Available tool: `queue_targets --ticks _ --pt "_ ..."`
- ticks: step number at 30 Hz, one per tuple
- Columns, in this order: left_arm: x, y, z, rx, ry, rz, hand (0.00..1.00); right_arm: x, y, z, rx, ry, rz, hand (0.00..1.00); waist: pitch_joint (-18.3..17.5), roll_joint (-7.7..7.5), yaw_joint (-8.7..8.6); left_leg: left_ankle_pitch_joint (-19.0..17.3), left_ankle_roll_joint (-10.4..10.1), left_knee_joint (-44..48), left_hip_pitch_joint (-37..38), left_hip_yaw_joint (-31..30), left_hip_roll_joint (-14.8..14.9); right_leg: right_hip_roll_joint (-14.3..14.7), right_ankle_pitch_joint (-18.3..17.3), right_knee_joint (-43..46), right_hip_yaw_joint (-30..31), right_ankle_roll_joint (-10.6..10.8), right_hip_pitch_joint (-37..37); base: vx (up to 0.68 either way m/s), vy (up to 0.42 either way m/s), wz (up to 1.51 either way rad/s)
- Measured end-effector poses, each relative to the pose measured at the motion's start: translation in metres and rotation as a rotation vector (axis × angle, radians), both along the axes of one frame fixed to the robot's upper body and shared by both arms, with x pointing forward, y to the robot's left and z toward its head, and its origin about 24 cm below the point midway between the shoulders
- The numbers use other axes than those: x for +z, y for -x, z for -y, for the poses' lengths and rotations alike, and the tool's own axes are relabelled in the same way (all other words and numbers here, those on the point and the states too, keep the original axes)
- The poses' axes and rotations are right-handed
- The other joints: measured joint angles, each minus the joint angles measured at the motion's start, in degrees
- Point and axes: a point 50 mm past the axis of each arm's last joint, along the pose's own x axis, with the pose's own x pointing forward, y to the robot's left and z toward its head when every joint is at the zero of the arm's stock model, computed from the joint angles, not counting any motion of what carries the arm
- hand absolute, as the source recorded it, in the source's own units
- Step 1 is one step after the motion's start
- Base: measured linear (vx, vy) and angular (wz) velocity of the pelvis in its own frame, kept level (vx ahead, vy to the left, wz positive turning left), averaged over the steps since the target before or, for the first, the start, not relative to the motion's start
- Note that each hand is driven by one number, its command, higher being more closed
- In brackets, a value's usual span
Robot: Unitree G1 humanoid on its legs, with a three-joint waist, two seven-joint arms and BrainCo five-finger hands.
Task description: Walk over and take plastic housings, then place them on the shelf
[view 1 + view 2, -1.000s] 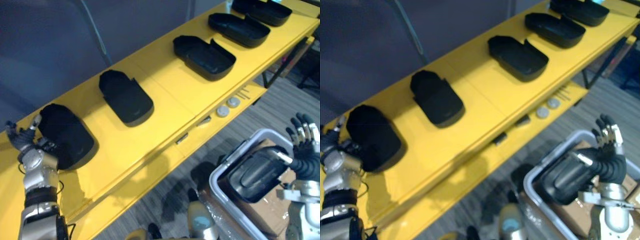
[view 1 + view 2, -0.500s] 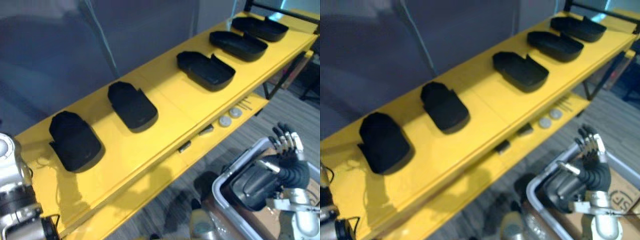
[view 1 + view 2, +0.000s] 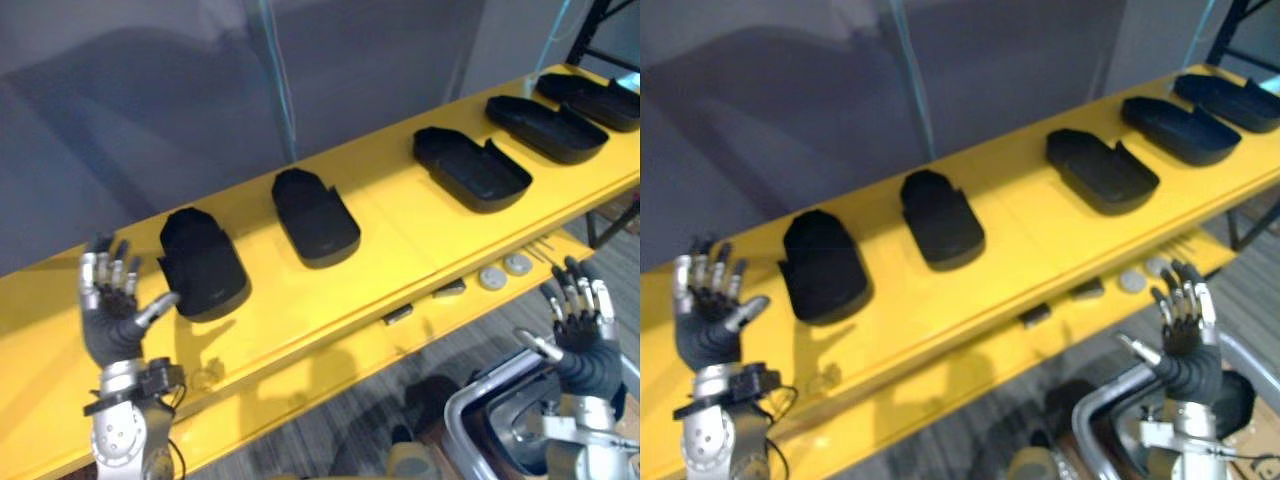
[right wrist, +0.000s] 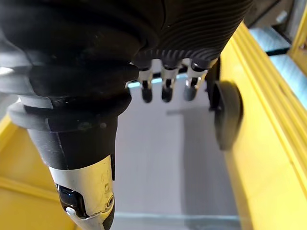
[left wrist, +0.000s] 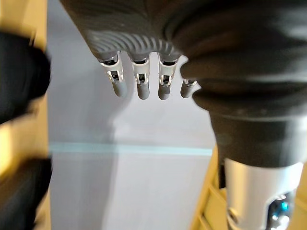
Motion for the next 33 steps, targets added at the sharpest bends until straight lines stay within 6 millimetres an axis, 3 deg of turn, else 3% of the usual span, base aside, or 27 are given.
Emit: queue_targets --ticks 6,12,22,33 --pt "0.003 -0.011 0.026 -0.205 0.050 0.052 0.00 -0.003 -0.001 -0.003 -0.019 -0.030 -0.004 0.00 0.16 -0.33 0.03 -0.01 -0.01 -0.04 -0.11 -0.01 0.08 0.05 -0.01 -0.06 -0.09 0.00 -0.11 0.00 0.000 0.00" --pt "-0.013 -0.028 0.050 -0.313 0.065 -0.069 0.00 -0.005 -0.003 -0.007 -0.003 -0.040 -0.014 0.00 -0.12 -1.25 -0.04 -0.01 -0.02 -0.05 -0.44 0.60 0.18 0.24 -0.01 0.04 0.42 0.00 -0.96 0.00 0.005 -0.04" --pt "-0.040 -0.047 0.058 -0.119 -0.002 -0.290 0.00 -0.014 -0.005 -0.011 0.018 -0.062 -0.047 0.00 -0.78 -2.72 -0.42 0.00 -0.02 -0.03 -0.17 1.30 0.15 0.36 -0.13 0.80 1.41 -0.14 -1.53 0.00 0.008 -0.03" --pt "-0.049 -0.073 0.066 0.026 -0.069 -0.407 0.00 -0.023 -0.006 -0.015 0.011 -0.087 -0.071 0.00 -0.37 -3.46 -0.94 -0.01 -0.05 0.29 0.02 2.48 0.06 0.34 -0.72 2.47 2.91 -0.54 -2.56 -0.03 0.002 -0.05"
